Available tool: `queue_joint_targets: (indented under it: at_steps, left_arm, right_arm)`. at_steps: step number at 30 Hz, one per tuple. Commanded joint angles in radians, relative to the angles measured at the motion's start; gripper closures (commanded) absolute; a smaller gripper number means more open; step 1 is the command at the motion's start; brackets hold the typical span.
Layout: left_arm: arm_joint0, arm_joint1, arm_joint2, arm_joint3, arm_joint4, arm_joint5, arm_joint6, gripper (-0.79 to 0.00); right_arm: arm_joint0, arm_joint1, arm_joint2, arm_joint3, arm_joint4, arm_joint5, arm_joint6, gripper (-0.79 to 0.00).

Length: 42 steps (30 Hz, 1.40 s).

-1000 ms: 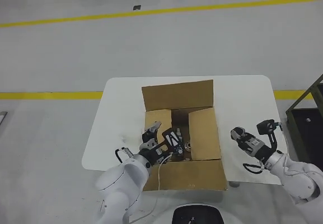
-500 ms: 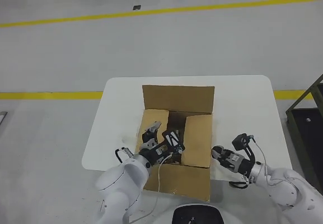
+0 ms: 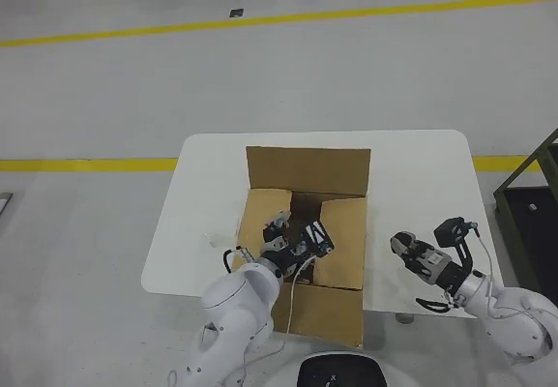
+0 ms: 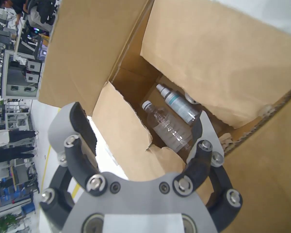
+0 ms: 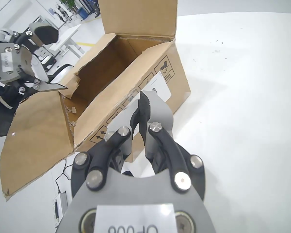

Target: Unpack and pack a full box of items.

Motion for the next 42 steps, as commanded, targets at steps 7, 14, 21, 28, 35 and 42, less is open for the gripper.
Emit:
queue_joint_targets:
  at_steps: [7, 14, 21, 28, 35, 42]
  left_arm:
    - [-0.044, -0.006, 0.016, 0.098, 0.079, 0.075, -0.059, -0.779]
    - [-0.024, -0.005, 0.005, 0.102, 0.122, 0.116, -0.055, -0.182]
    - [-0.004, -0.003, -0.014, 0.060, 0.116, 0.103, -0.051, 0.000]
    - [0.005, -0.005, -0.030, 0.024, 0.078, 0.121, -0.033, 0.000]
    - [0.011, -0.023, -0.068, -0.051, -0.157, 0.267, -0.063, 0.000]
    - [0.008, -0.038, -0.107, -0.087, -0.368, 0.415, -0.118, 0.000]
  right_arm:
    - [-0.015, -0.001, 0.009, -0.021, -0.013, 0.003, -0.008, 0.000]
    - [-0.014, -0.002, 0.007, -0.032, -0.073, 0.017, -0.014, 0.000]
    - [-0.024, -0.005, -0.005, -0.063, -0.144, 0.032, -0.052, 0.000]
    - [-0.018, -0.007, 0.003, -0.063, -0.104, 0.021, -0.055, 0.000]
    - [-0.015, -0.005, 0.041, -0.071, -0.071, 0.017, -0.042, 0.000]
    - [0.008, -0.001, 0.082, -0.090, -0.017, 0.000, 0.011, 0.000]
